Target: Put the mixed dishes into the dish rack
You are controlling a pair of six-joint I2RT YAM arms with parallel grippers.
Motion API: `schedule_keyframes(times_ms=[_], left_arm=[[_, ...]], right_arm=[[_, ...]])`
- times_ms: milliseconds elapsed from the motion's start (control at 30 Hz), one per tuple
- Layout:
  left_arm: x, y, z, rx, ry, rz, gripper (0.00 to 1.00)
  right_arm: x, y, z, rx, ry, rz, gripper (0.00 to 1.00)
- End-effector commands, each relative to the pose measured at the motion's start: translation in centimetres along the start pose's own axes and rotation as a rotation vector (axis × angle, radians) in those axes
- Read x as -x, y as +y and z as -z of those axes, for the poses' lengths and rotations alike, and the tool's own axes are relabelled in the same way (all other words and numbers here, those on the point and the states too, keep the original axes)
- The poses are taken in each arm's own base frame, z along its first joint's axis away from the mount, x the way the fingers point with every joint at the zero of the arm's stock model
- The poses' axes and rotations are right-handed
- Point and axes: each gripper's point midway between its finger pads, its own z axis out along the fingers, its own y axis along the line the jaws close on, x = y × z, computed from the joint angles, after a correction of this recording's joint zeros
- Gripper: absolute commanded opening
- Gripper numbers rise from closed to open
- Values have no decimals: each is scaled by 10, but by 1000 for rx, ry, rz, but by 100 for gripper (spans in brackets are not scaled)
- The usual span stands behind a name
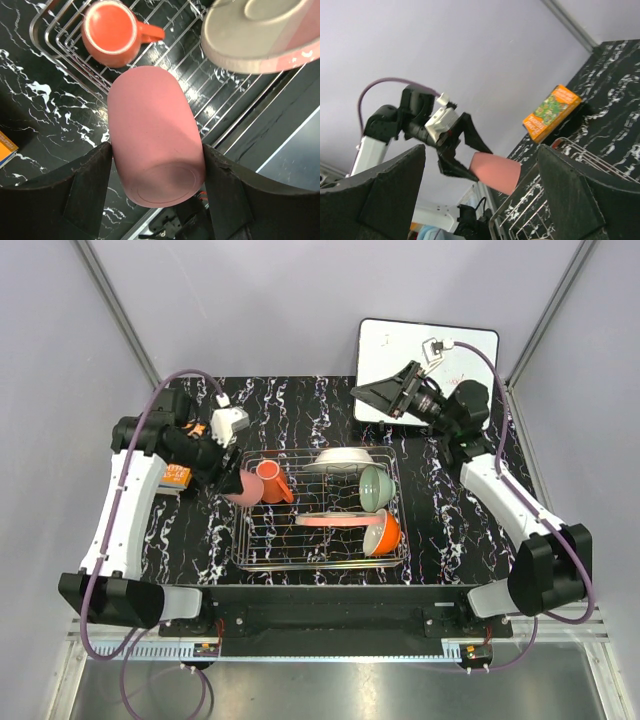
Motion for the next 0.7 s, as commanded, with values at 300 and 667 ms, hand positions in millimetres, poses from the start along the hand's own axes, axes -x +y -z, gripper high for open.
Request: schedule_keyframes(times_ms=[300,667], left_arm=[[-55,-23,-58,20,249,-132,0],[-52,-12,-104,24,304,-126,0]], right_arm=[[-13,-84,32,-404,-102,14,100],[-16,-89,59,-508,-139,85,100]])
